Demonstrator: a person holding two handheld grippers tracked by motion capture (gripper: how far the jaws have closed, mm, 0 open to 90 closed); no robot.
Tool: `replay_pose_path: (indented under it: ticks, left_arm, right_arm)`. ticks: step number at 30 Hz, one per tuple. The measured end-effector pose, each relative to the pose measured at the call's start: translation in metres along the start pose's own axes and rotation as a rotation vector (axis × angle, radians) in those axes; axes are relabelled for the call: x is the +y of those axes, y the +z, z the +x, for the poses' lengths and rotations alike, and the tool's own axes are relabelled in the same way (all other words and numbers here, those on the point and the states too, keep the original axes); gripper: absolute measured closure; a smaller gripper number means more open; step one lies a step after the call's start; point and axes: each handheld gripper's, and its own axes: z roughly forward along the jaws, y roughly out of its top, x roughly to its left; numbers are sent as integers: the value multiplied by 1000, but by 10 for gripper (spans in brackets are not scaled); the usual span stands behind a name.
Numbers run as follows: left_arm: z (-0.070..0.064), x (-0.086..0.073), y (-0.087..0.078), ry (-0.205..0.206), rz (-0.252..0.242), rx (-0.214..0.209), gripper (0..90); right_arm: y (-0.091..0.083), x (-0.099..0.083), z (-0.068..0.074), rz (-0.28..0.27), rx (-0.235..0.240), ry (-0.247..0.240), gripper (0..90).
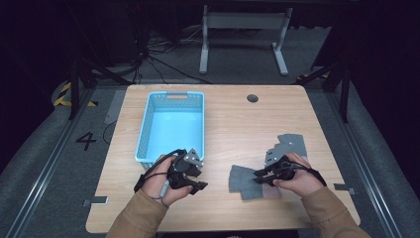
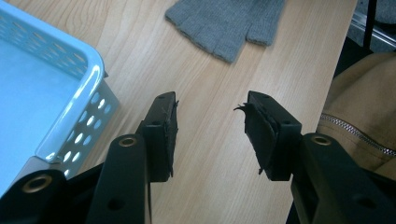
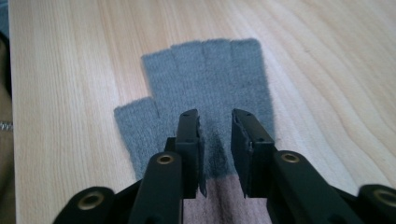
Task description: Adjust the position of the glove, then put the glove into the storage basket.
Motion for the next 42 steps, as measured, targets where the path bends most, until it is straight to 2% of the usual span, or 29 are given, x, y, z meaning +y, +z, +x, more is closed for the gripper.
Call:
replay_pose_path:
  ticks: [2, 4, 5, 6, 7, 11, 18, 20, 21, 28, 38, 40, 42]
  left_arm:
    - [0, 1, 0, 1, -3, 2, 546]
    - [0, 3, 0, 6, -3, -2, 545]
    - [0, 4, 1, 6, -4, -3, 545]
    - [1, 5, 1, 11, -1, -5, 543]
    - [1, 5, 1, 11, -1, -5, 543]
    - [1, 9, 3, 17, -7, -9, 542]
    - [1, 12, 4, 27, -9, -15, 541]
    - [1, 12, 3, 27, -13, -14, 541]
    - [1, 13, 3, 27, -13, -13, 541]
    - [0, 11, 2, 20, -13, -6, 540]
    - [1, 0, -5, -23, -20, 22, 537]
    - [1, -2, -5, -31, -22, 26, 536]
    - [1, -5, -6, -43, -26, 31, 534]
  right_arm:
    - [-8, -1, 1, -28, -21, 39, 719]
    - [-10, -1, 1, -38, -29, 58, 719]
    - [-13, -2, 1, -52, -37, 78, 713]
    - [-19, -3, 0, -80, -59, 118, 712]
    - [-19, -3, 0, -80, -59, 118, 712]
    - [-32, -8, -1, -124, -112, 193, 711]
    - [-48, -15, -3, -165, -170, 272, 708]
    - [-53, -18, -3, -177, -188, 317, 698]
    - [-53, -18, -3, -177, -188, 317, 698]
    - [-63, -26, -10, -206, -239, 395, 684]
    - [-72, -32, -23, -247, -292, 484, 631]
    - [-73, -32, -26, -252, -301, 490, 607]
    - [-73, -34, -29, -253, -324, 506, 592]
